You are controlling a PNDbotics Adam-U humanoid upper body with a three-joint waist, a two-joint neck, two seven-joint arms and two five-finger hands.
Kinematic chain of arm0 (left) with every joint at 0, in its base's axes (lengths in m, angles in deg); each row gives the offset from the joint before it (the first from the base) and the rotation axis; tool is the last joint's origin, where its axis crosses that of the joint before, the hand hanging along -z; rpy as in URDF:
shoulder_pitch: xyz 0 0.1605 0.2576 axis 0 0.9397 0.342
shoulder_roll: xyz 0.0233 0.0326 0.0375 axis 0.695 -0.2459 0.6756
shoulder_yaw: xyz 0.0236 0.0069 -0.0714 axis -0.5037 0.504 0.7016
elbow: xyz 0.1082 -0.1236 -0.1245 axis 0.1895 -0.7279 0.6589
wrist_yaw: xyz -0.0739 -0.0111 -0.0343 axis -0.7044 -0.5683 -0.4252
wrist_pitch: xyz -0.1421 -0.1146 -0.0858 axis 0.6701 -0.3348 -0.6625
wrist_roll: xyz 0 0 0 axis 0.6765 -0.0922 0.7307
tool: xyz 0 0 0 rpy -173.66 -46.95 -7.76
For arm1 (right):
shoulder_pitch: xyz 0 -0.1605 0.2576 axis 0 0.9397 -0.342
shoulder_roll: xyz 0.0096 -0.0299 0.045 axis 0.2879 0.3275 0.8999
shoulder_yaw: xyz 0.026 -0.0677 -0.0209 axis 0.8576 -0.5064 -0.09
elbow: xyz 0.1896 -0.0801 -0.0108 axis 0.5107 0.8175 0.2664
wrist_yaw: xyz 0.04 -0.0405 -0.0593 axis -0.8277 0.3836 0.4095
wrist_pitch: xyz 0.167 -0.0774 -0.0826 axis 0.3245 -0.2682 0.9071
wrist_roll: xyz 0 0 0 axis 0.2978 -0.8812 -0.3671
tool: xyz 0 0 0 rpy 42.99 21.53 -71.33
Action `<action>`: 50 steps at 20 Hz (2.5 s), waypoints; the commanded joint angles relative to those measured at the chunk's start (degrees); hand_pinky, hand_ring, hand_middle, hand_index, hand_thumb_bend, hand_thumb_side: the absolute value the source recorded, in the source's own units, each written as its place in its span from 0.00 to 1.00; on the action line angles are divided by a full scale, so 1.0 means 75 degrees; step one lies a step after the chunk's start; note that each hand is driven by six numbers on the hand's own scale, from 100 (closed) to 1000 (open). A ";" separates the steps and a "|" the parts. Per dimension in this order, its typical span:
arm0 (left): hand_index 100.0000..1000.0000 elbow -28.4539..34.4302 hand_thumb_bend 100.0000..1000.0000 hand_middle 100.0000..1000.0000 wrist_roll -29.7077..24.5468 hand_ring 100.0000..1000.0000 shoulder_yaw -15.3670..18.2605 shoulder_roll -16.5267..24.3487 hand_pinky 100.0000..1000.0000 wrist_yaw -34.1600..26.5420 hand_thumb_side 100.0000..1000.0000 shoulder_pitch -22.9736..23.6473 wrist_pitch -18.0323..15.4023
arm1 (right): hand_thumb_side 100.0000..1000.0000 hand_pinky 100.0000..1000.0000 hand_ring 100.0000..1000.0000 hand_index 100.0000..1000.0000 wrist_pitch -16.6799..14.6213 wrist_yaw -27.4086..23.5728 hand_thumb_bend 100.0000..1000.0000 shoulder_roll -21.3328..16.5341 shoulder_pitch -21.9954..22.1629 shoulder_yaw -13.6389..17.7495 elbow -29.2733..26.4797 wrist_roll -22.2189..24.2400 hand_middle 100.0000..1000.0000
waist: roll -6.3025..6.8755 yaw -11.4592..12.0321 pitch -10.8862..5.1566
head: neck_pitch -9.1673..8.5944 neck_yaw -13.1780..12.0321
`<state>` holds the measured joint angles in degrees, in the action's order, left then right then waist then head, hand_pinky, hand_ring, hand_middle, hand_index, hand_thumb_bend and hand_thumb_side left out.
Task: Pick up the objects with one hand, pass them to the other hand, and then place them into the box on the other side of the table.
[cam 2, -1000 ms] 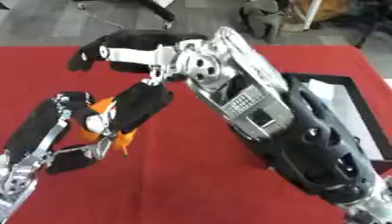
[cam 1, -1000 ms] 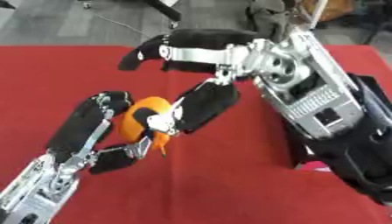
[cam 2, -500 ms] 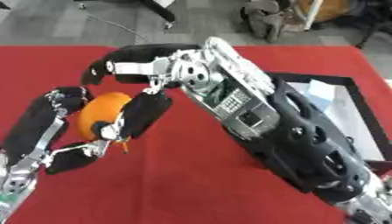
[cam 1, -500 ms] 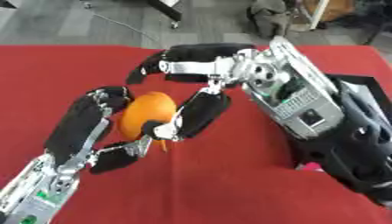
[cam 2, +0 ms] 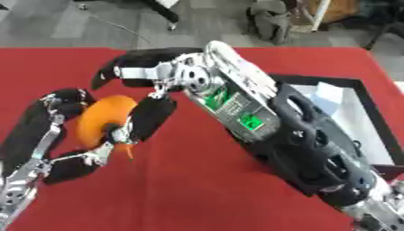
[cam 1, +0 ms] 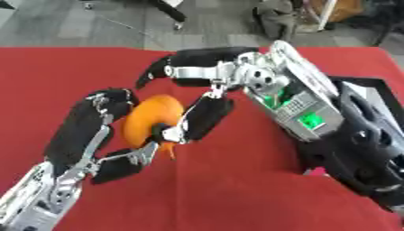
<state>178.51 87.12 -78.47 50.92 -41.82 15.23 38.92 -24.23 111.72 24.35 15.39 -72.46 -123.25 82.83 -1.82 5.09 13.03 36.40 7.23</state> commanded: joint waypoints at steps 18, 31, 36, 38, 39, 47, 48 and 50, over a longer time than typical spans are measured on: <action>0.50 0.0360 0.00 0.40 0.0642 0.49 0.0056 0.0042 0.59 0.0550 0.36 -0.0127 0.0152 | 0.00 0.82 0.91 0.36 0.1490 -0.0284 0.00 -0.0028 -0.0012 0.0483 -0.0433 -0.0233 0.68 | 0.0052 0.0000 -0.0183 | -0.0116 0.0075; 0.95 0.0025 0.65 0.73 -0.0438 0.76 0.0469 0.0131 0.79 -0.0165 0.80 0.0274 0.2883 | 0.00 0.77 0.84 0.33 0.2130 -0.1462 0.09 -0.0315 0.0403 0.1034 -0.0815 -0.1805 0.40 | 0.0055 0.0002 -0.0167 | -0.0180 0.0086; 0.89 0.0281 0.51 0.69 0.0052 0.72 0.0883 0.0385 0.74 -0.0887 0.79 0.0649 0.3386 | 0.00 0.78 0.85 0.34 0.2300 -0.1605 0.04 -0.0640 0.0862 0.1615 -0.0910 -0.2402 0.41 | 0.0069 -0.0005 -0.0143 | -0.0214 0.0182; 0.82 0.0366 0.37 0.61 0.0328 0.67 0.1052 0.0492 0.71 -0.1231 0.73 0.0812 0.3441 | 0.00 0.78 0.85 0.34 0.2410 -0.1673 0.01 -0.0814 0.1120 0.1904 -0.0923 -0.2749 0.41 | 0.0072 -0.0009 -0.0130 | -0.0236 0.0218; 0.75 0.0398 0.29 0.56 0.0466 0.63 0.1138 0.0548 0.68 -0.1435 0.69 0.0898 0.3451 | 0.00 0.78 0.85 0.35 0.2471 -0.1709 0.00 -0.0917 0.1281 0.2075 -0.0914 -0.2961 0.41 | 0.0072 -0.0013 -0.0124 | -0.0247 0.0236; 0.67 0.0490 0.10 0.48 0.1364 0.55 0.1906 0.0708 0.64 -0.2738 0.58 0.1426 0.3451 | 0.00 0.77 0.85 0.40 0.2808 -0.1388 0.00 -0.1434 0.2779 0.3606 -0.0279 -0.5329 0.44 | 0.0094 -0.0059 -0.0084 | -0.0346 0.0292; 0.66 0.0511 0.09 0.48 0.1489 0.55 0.1995 0.0706 0.64 -0.2787 0.57 0.1473 0.3459 | 0.00 0.77 0.85 0.40 0.2838 -0.1197 0.00 -0.1436 0.2933 0.3782 -0.0145 -0.5600 0.44 | 0.0103 -0.0069 -0.0080 | -0.0357 0.0294; 0.66 0.0553 0.09 0.48 0.1713 0.55 0.2136 0.0704 0.64 -0.2846 0.57 0.1550 0.3483 | 0.00 0.77 0.85 0.41 0.2908 -0.0805 0.00 -0.1415 0.3202 0.4098 0.0106 -0.6054 0.44 | 0.0121 -0.0082 -0.0075 | -0.0373 0.0298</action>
<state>181.44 98.80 -63.87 54.87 -62.54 27.23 65.00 -2.64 103.94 15.38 40.01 -43.88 -122.87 39.77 -0.98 4.57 13.19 34.52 9.26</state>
